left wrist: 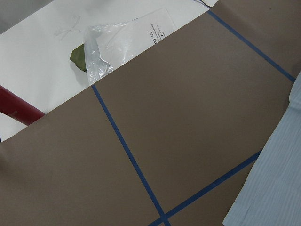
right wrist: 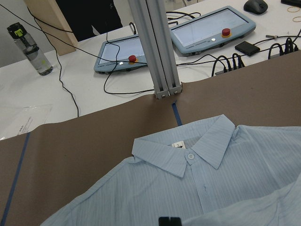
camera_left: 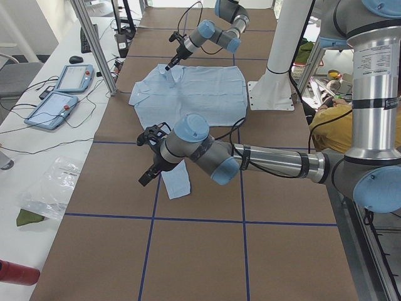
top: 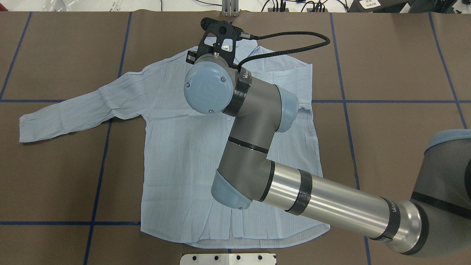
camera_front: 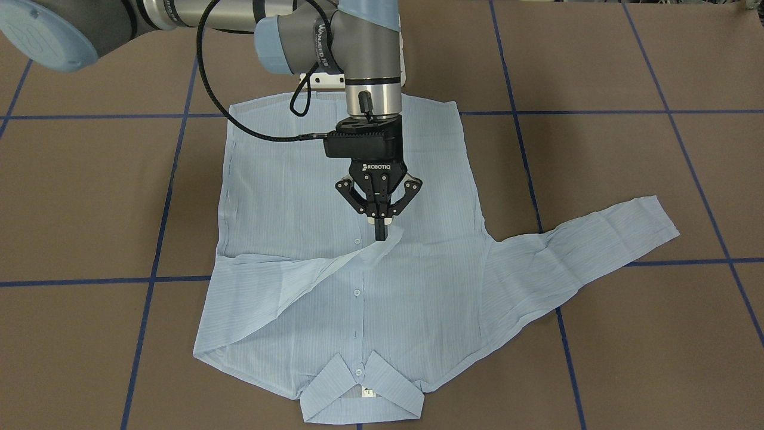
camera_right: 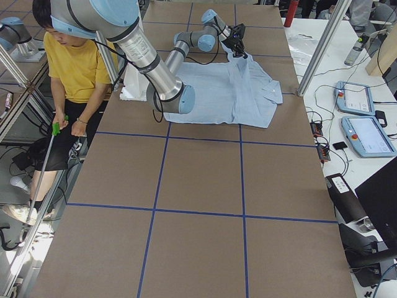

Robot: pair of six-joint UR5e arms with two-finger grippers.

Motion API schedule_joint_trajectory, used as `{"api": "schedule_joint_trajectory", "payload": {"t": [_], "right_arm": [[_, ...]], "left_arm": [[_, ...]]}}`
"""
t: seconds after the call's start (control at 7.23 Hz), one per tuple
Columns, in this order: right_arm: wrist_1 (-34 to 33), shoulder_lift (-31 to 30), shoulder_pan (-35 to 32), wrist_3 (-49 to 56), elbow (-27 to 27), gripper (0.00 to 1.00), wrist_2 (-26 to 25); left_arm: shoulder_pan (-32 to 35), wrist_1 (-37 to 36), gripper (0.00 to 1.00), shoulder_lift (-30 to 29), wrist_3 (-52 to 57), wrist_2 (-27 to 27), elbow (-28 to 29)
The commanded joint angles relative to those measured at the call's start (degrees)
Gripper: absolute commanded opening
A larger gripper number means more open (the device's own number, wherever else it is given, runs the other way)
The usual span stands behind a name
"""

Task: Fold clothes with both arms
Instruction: 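Lift the cuff with the right gripper and carry it across the shirt body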

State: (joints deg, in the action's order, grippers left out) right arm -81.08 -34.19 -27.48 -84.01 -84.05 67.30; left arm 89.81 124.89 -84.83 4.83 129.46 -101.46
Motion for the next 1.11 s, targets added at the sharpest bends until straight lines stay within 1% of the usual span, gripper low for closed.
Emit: {"api": "schedule_joint_trajectory", "payload": {"t": [0.0,0.14,0.28,0.41,0.55,0.69,0.97], "right_arm": [[0.66,5.93,0.59,0.34,9.28,0.06,0.11],[0.67,9.81,0.50,-0.27,13.61,0.43,0.11],[0.58,12.46,0.42,-0.63,15.57,0.98,0.03],[0.32,14.48,0.33,-2.02,16.28,0.99,0.55],[0.31,14.59,-0.20,-2.13,16.46,0.99,1.42],[0.23,15.29,-2.55,-2.21,16.47,0.99,6.83],[-4.23,14.42,-9.48,-0.56,16.12,1.00,21.05]], "left_arm": [[0.01,0.00,1.00,0.01,0.00,0.00,0.21],[0.01,0.00,1.00,0.01,0.00,0.00,0.21],[0.01,0.00,1.00,0.01,0.00,0.00,0.21],[0.01,0.00,1.00,0.01,0.00,0.00,0.21],[0.01,0.00,1.00,0.01,0.00,0.00,0.21],[0.01,0.00,1.00,0.01,0.00,0.00,0.21],[-0.25,1.39,1.00,-0.16,0.00,0.35,0.82]]}}
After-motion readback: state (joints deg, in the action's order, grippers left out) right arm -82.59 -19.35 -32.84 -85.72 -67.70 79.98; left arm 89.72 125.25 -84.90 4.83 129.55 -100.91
